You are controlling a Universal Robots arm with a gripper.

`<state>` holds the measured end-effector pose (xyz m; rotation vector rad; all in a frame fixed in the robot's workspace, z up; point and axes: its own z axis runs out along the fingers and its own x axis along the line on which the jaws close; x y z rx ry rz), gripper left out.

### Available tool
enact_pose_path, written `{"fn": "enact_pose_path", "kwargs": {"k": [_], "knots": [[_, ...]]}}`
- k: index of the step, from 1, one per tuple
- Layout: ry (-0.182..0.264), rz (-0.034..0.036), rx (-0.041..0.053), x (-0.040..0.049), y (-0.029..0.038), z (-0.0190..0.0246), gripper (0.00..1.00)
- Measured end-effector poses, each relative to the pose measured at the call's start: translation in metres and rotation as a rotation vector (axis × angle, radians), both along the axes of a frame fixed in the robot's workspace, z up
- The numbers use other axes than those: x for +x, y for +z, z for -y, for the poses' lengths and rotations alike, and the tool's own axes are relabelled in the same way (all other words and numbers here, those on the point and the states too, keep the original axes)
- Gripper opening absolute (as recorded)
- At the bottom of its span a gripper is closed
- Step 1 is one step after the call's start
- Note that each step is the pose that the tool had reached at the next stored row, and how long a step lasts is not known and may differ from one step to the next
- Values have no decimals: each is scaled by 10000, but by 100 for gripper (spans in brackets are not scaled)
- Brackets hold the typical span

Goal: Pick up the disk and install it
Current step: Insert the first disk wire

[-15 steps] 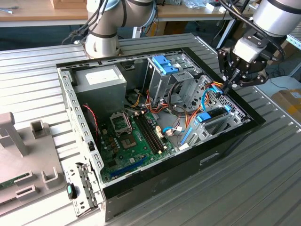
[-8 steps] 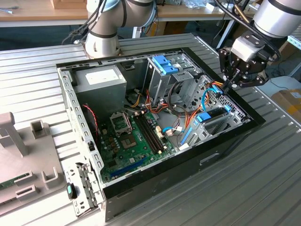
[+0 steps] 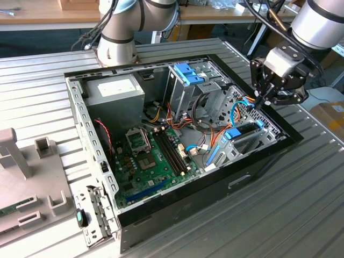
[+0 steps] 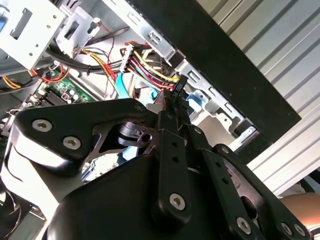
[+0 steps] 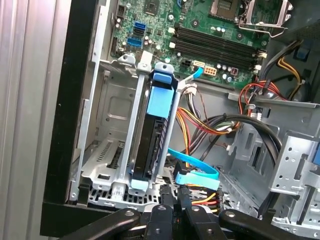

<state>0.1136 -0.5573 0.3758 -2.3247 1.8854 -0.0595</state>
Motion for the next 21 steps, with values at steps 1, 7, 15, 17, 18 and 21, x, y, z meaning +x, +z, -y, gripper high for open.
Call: {"fn": "enact_pose_path", "kwargs": {"k": [1, 7, 15, 17, 18, 21], "knots": [[-8, 0, 4, -20, -1, 5, 16], [-137, -1, 9, -130, -6, 22, 16], [-303, 0, 8, -189, -31, 111, 16], [-351, 0, 10, -220, -48, 120, 16], [-417, 0, 9, -224, -72, 158, 16], [-465, 0, 8, -229, -84, 184, 16]]}}
